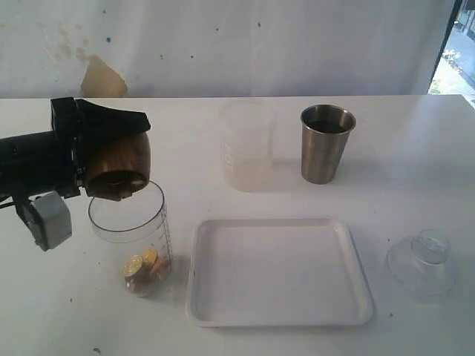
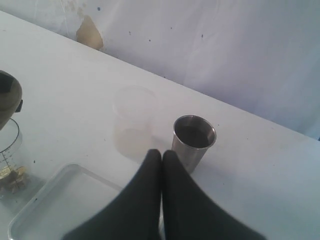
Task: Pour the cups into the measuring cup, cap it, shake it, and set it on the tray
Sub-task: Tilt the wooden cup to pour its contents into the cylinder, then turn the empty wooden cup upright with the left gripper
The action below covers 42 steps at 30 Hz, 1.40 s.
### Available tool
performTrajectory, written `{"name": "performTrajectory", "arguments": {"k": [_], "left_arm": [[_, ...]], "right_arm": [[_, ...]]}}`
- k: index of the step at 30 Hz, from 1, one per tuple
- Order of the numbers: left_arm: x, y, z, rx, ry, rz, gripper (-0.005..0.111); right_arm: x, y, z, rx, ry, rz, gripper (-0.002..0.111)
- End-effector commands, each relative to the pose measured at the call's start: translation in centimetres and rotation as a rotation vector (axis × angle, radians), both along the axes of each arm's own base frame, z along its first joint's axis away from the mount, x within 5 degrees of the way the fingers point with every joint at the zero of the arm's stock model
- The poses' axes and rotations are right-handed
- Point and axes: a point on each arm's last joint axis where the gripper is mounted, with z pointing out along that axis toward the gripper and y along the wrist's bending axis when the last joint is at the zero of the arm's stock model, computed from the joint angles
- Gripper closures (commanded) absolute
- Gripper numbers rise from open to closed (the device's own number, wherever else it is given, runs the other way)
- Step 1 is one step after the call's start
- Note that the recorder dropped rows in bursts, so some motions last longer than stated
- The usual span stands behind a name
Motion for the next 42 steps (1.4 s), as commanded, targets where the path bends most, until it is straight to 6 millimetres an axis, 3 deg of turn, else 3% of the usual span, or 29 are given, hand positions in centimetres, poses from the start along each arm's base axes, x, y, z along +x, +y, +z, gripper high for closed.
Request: {"name": "performTrajectory", "arguments": {"k": [1,5,19,25,31,36,42], "left_arm": [[0.0,-0.1,0.5,-0.03,-0.038,-0.003,0.107],[0.0,-0.1,0.7,-0.015,-0.106,-0.009,0.107],[0.0,-0.1,0.7,-0.01,-0.108,-0.005,0.107],[0.1,-0.1,1.5,-0.106,-0.106,0.01,0.107],[0.8,0.4,2.1,-0.407,0.272,0.116,0.107],[1.9,1.4,3.0,-0.778,0.587,0.227,0.107],[2.1,1.4,3.3,-0.836,0.67,0.207,0.107]], "right_arm": [[0.0,-0.2,-0.1,-0.015,-0.007,-0.003,0.108],[0.0,-0.2,-0.1,-0.015,-0.007,-0.003,0.108],[0.0,-0.1,-0.1,-0.014,-0.006,-0.002,0.108],[0.0,-0.1,-0.1,-0.014,-0.006,-0.002,0.108],[0.0,-0.1,-0.1,-0.014,-0.006,-0.002,0.108],[-0.1,-0.1,-0.1,-0.012,-0.002,-0.002,0.108],[-0.1,-0.2,-0.1,-0.013,0.002,-0.004,0.108]]}}
